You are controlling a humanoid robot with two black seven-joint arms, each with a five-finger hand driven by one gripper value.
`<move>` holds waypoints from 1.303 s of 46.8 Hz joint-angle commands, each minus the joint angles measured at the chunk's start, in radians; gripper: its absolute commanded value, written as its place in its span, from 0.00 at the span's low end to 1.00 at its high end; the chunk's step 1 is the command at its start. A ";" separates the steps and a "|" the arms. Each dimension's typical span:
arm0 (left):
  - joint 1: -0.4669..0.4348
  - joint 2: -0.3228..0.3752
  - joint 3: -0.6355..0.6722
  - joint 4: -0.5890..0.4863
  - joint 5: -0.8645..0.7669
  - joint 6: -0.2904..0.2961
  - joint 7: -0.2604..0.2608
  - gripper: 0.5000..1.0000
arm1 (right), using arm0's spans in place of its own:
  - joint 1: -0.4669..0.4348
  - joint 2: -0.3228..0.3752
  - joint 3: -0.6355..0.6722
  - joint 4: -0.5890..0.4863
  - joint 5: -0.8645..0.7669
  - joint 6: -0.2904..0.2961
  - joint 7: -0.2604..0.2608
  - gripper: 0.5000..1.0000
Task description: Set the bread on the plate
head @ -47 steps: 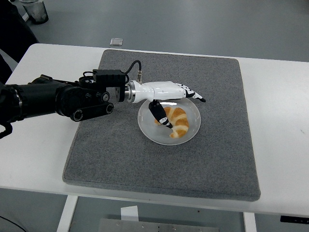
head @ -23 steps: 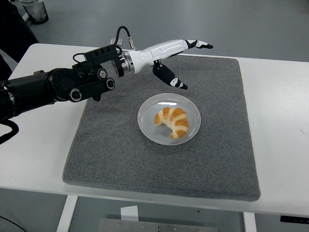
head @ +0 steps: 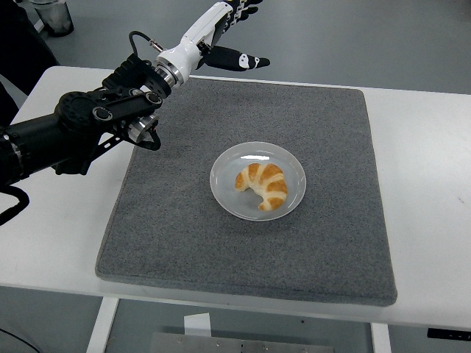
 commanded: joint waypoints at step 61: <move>0.338 -0.044 -0.677 0.060 -0.293 -0.015 0.039 0.99 | 0.000 0.000 0.005 0.008 0.002 0.014 0.000 0.90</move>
